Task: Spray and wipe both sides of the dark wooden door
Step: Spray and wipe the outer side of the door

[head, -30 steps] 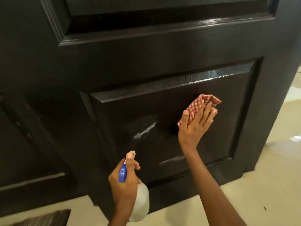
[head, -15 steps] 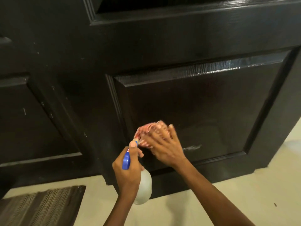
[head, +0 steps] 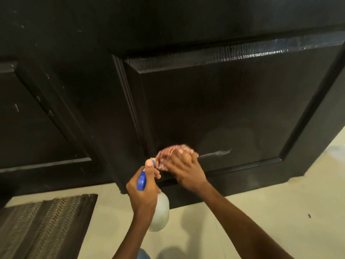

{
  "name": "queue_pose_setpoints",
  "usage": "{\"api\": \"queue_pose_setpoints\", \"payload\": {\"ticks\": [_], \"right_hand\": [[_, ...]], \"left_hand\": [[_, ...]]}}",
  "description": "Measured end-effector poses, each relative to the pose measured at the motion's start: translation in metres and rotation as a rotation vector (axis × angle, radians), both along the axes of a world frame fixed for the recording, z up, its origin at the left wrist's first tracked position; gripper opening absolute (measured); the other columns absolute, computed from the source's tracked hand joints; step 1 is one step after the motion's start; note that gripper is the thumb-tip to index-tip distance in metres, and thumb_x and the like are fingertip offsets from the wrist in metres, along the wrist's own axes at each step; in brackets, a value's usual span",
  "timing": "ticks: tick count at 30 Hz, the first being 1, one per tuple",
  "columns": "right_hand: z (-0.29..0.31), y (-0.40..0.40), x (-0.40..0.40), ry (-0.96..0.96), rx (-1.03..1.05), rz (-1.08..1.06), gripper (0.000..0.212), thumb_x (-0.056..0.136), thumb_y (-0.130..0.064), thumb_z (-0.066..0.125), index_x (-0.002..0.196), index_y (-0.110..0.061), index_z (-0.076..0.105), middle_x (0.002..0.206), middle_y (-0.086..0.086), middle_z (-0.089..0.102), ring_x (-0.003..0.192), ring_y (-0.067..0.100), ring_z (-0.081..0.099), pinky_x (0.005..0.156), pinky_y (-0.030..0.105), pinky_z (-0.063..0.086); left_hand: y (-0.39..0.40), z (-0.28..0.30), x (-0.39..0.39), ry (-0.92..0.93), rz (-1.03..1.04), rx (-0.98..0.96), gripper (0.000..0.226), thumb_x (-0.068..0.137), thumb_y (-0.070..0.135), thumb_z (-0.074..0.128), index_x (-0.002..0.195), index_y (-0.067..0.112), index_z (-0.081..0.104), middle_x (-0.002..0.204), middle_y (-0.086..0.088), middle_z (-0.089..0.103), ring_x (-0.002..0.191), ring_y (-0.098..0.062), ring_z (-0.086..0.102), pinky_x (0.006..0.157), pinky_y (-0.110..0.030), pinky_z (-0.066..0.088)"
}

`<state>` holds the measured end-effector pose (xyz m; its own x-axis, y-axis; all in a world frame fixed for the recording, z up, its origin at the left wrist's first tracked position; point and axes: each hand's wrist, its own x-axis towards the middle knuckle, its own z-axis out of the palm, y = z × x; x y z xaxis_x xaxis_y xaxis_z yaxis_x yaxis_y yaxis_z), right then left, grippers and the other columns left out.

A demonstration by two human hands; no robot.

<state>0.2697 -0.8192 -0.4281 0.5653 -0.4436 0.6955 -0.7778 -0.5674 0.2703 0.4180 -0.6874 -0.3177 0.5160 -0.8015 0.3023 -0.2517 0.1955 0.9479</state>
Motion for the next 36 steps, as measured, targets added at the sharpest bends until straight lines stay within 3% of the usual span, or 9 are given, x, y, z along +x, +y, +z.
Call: {"api": "queue_pose_setpoints", "payload": {"ticks": [3, 6, 11, 15, 18, 21, 27, 29, 36], "right_hand": [[-0.071, 0.01, -0.028, 0.37, 0.128, -0.019, 0.122, 0.071, -0.03, 0.08, 0.16, -0.031, -0.004, 0.164, -0.006, 0.015, 0.155, 0.026, -0.003, 0.119, 0.054, 0.012], [-0.077, 0.009, -0.047, 0.266, 0.138, -0.06, 0.102, 0.079, -0.026, 0.074, 0.158, -0.034, 0.011, 0.165, -0.008, 0.014, 0.155, 0.025, -0.003, 0.122, 0.056, -0.01], [-0.018, 0.003, -0.074, -0.69, 0.268, -0.391, 0.073, 0.103, -0.05, 0.027, 0.16, -0.019, -0.007, 0.166, 0.017, -0.001, 0.153, 0.033, -0.01, 0.12, 0.053, -0.016], [0.059, -0.026, -0.095, -1.556, 0.306, -0.447, 0.076, 0.101, -0.057, 0.025, 0.16, -0.014, 0.006, 0.168, 0.012, 0.004, 0.155, 0.027, -0.002, 0.123, 0.055, -0.005], [0.088, -0.038, -0.103, -1.785, 0.231, -0.418, 0.076, 0.099, -0.061, 0.025, 0.161, -0.021, 0.007, 0.169, 0.007, 0.003, 0.155, 0.027, -0.002, 0.123, 0.056, 0.002], [0.091, -0.023, -0.061, -1.617, 0.177, -0.27, 0.076, 0.101, -0.056, 0.034, 0.161, -0.019, 0.004, 0.168, 0.001, -0.005, 0.155, 0.029, -0.007, 0.122, 0.059, 0.004], [0.041, -0.006, -0.033, -0.419, -0.007, -0.097, 0.078, 0.099, -0.046, 0.045, 0.16, -0.031, -0.002, 0.168, -0.006, -0.012, 0.155, 0.026, -0.007, 0.124, 0.053, -0.002], [0.048, -0.018, -0.067, -0.419, -0.033, -0.154, 0.079, 0.098, -0.044, 0.045, 0.16, -0.028, -0.002, 0.168, -0.002, -0.009, 0.154, 0.029, -0.004, 0.123, 0.054, -0.001], [0.069, -0.047, -0.156, -1.918, 0.295, -0.406, 0.078, 0.1, -0.065, 0.024, 0.161, -0.019, 0.006, 0.168, 0.005, 0.006, 0.154, 0.022, 0.006, 0.126, 0.046, 0.007]], "left_hand": [[0.005, -0.011, 0.0, -0.013, 0.008, 0.031, 0.055, 0.09, 0.056, 0.046, 0.076, 0.007, 0.066, 0.065, -0.008, 0.065, 0.052, -0.031, 0.06, 0.046, -0.022, 0.049], [0.008, -0.021, -0.005, 0.012, 0.012, 0.043, 0.053, 0.091, 0.054, 0.048, 0.075, 0.007, 0.066, 0.066, -0.007, 0.066, 0.053, -0.032, 0.06, 0.045, -0.023, 0.049], [0.011, -0.028, -0.021, 0.034, -0.034, 0.071, 0.059, 0.093, 0.065, 0.049, 0.07, 0.014, 0.066, 0.065, -0.006, 0.065, 0.054, -0.033, 0.06, 0.046, -0.032, 0.049], [0.008, -0.026, -0.034, 0.028, -0.058, 0.075, 0.06, 0.091, 0.067, 0.048, 0.069, 0.014, 0.066, 0.065, -0.006, 0.066, 0.051, -0.035, 0.06, 0.045, -0.031, 0.05], [0.005, -0.025, -0.039, 0.029, -0.074, 0.064, 0.051, 0.095, 0.055, 0.049, 0.072, 0.014, 0.067, 0.066, -0.006, 0.067, 0.055, -0.035, 0.062, 0.047, -0.034, 0.052], [-0.002, -0.019, -0.037, 0.027, -0.085, 0.041, 0.047, 0.095, 0.052, 0.049, 0.073, 0.014, 0.068, 0.066, -0.006, 0.067, 0.054, -0.032, 0.062, 0.049, -0.037, 0.052], [-0.017, 0.001, -0.041, 0.012, -0.118, -0.03, 0.059, 0.09, 0.066, 0.047, 0.074, 0.013, 0.068, 0.066, -0.006, 0.065, 0.048, -0.027, 0.059, 0.045, -0.026, 0.049], [-0.021, 0.005, -0.047, 0.023, -0.127, -0.029, 0.061, 0.088, 0.067, 0.047, 0.07, 0.012, 0.066, 0.066, -0.007, 0.065, 0.047, -0.029, 0.058, 0.044, -0.025, 0.047], [-0.025, 0.002, -0.062, 0.031, -0.163, -0.013, 0.065, 0.083, 0.073, 0.045, 0.072, 0.013, 0.066, 0.067, -0.005, 0.066, 0.052, -0.029, 0.06, 0.046, -0.019, 0.047]]}}
